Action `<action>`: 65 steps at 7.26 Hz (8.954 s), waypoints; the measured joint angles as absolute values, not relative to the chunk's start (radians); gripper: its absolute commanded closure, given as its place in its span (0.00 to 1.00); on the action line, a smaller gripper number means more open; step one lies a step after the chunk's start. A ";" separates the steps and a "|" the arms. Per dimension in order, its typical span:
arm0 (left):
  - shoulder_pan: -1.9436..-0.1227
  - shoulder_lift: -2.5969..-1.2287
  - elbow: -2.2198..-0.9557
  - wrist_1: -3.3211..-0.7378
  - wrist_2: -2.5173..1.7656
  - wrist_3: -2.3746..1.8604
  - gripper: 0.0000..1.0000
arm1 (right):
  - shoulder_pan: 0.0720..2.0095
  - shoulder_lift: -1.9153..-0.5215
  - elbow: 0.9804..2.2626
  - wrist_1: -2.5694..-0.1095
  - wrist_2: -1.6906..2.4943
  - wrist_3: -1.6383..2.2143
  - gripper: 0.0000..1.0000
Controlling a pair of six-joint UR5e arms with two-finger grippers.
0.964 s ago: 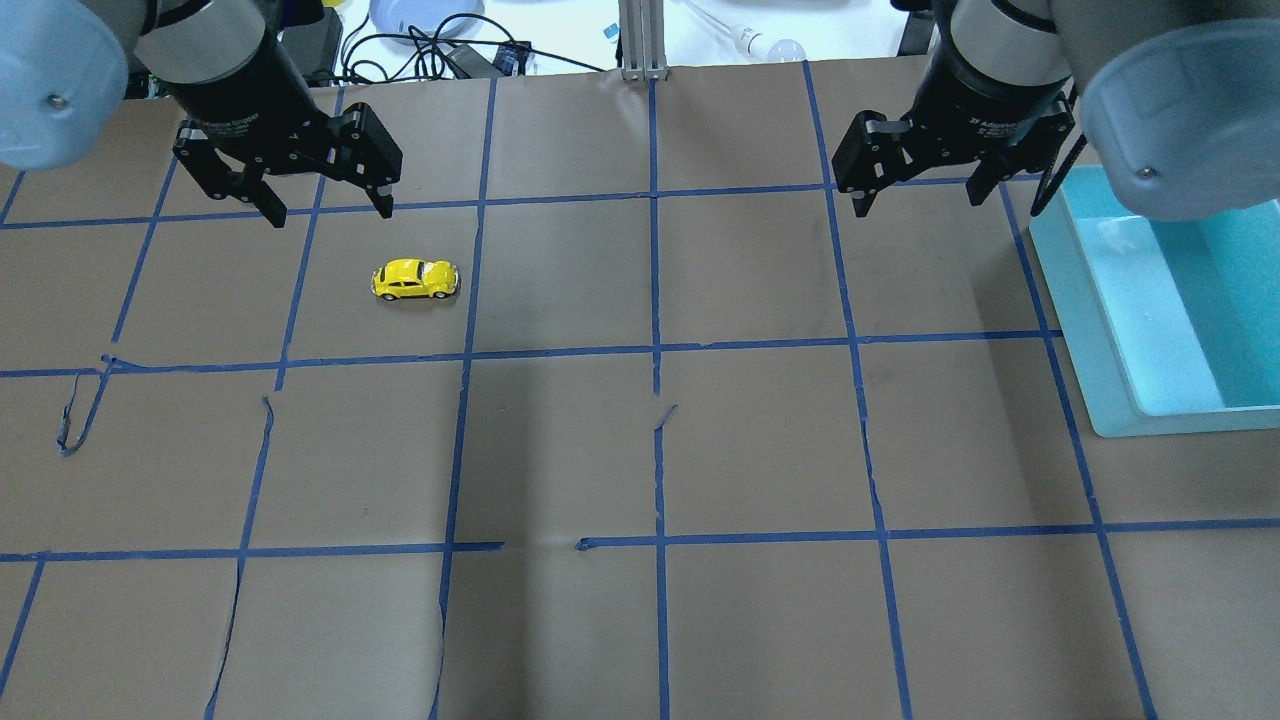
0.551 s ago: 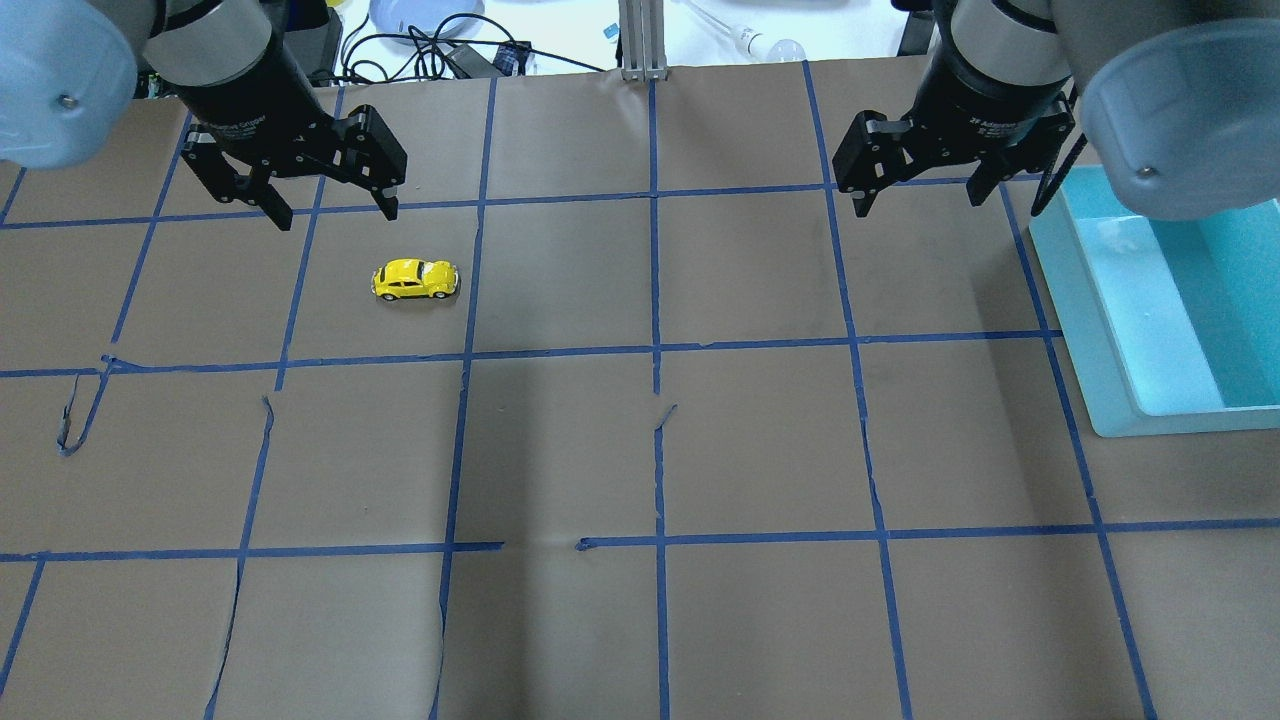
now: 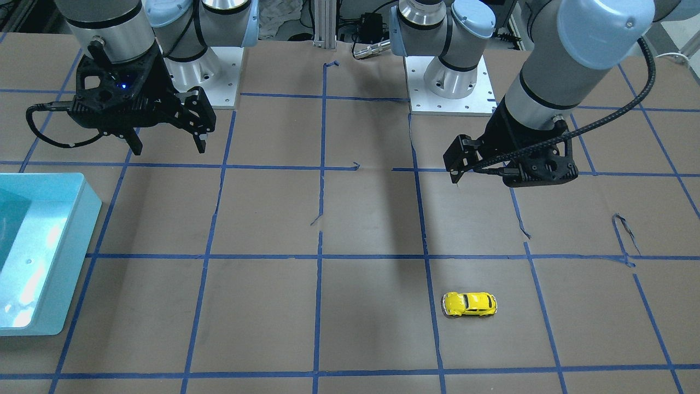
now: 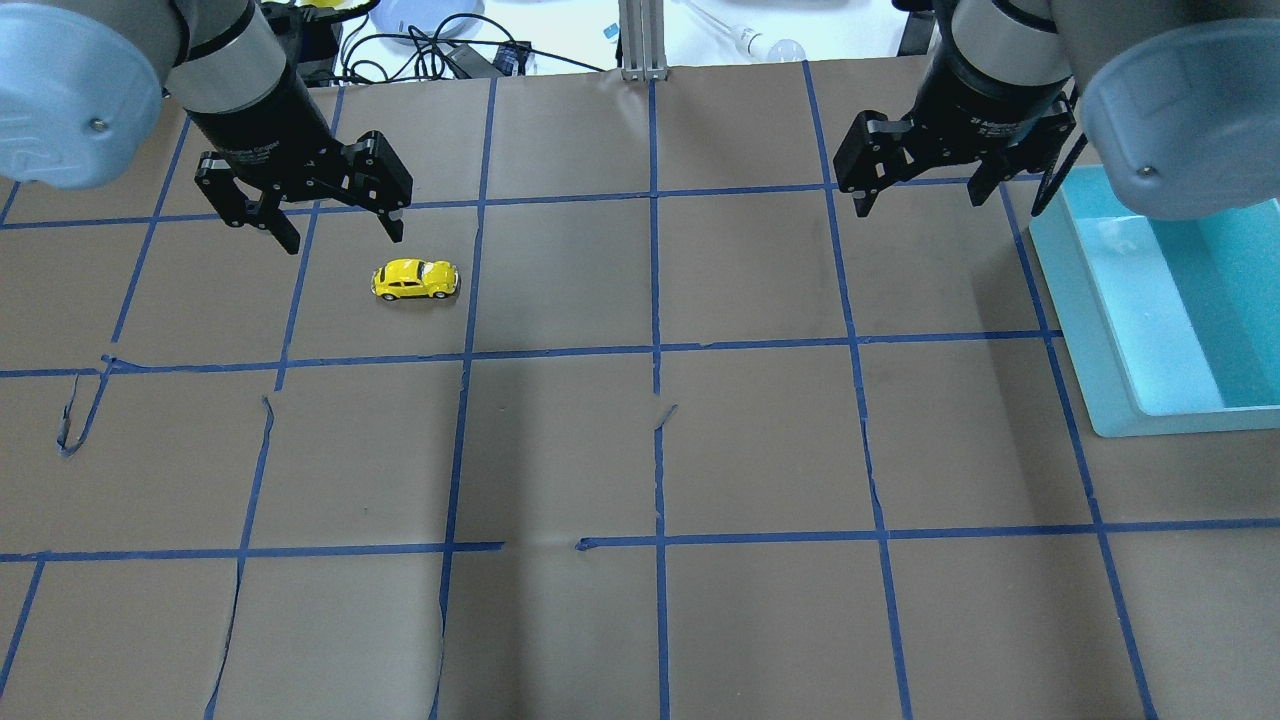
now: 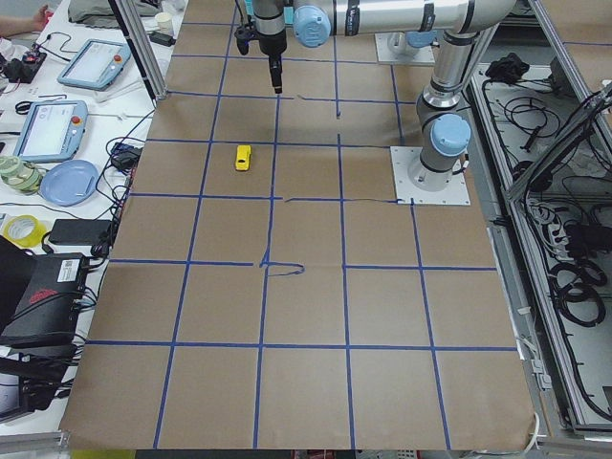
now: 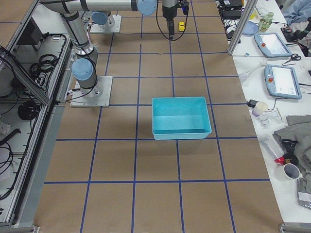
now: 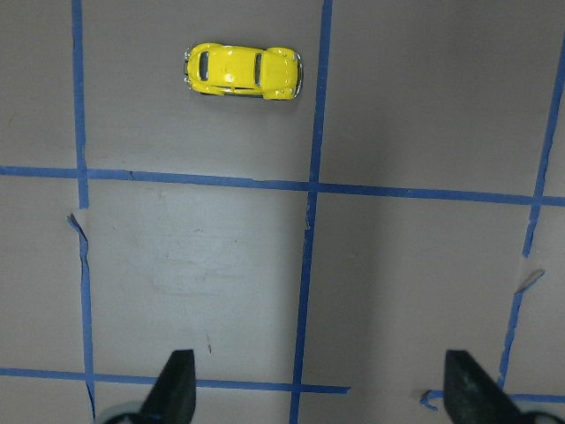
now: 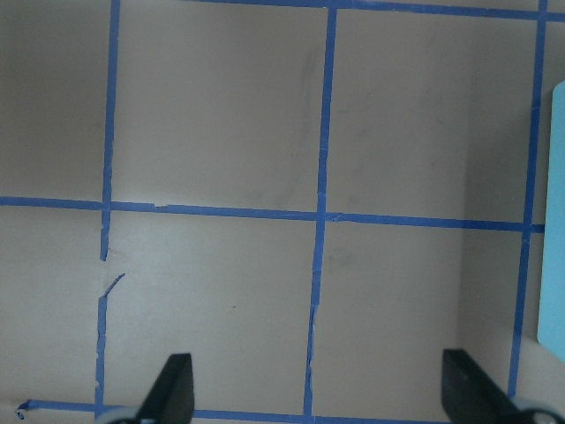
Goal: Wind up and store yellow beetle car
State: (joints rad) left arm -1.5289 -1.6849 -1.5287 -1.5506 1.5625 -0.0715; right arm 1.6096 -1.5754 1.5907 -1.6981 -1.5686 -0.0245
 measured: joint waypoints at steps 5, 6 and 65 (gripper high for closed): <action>-1.548 -1.673 -1.508 -1.477 1.573 -0.115 0.00 | 1.611 -1.575 1.591 -1.698 -1.569 -0.025 0.00; -1.548 -1.683 -1.511 -1.437 1.575 -0.198 0.00 | 1.611 -1.575 1.591 -1.698 -1.569 -0.025 0.00; -1.202 -2.165 -1.586 -1.069 1.269 -1.155 0.07 | 1.614 -1.573 1.593 -1.697 -1.556 -0.026 0.00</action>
